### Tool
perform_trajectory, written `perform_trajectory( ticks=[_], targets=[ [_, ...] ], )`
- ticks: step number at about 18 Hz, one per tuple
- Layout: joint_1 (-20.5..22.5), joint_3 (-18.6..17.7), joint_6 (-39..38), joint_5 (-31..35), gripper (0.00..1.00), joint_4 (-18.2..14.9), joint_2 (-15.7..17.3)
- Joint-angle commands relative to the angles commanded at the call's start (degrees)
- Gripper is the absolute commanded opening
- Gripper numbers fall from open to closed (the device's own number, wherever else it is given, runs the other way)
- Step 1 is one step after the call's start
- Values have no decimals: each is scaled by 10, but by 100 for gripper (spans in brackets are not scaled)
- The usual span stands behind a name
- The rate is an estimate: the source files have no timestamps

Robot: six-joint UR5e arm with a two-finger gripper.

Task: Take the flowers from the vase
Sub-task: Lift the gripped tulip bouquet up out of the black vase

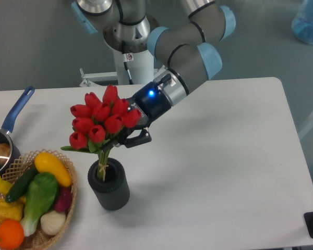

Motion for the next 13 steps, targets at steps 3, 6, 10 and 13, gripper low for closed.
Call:
perform_trajectory(
  ticks=[3,6,10,13],
  targets=[
    [14,0,-15,1,43,0,10],
    [27,0,-43,4,42,-1,29],
    [34,2,-66,1,42,-1,43],
    [34,2,-69,-2,42,-1,49]
  ],
)
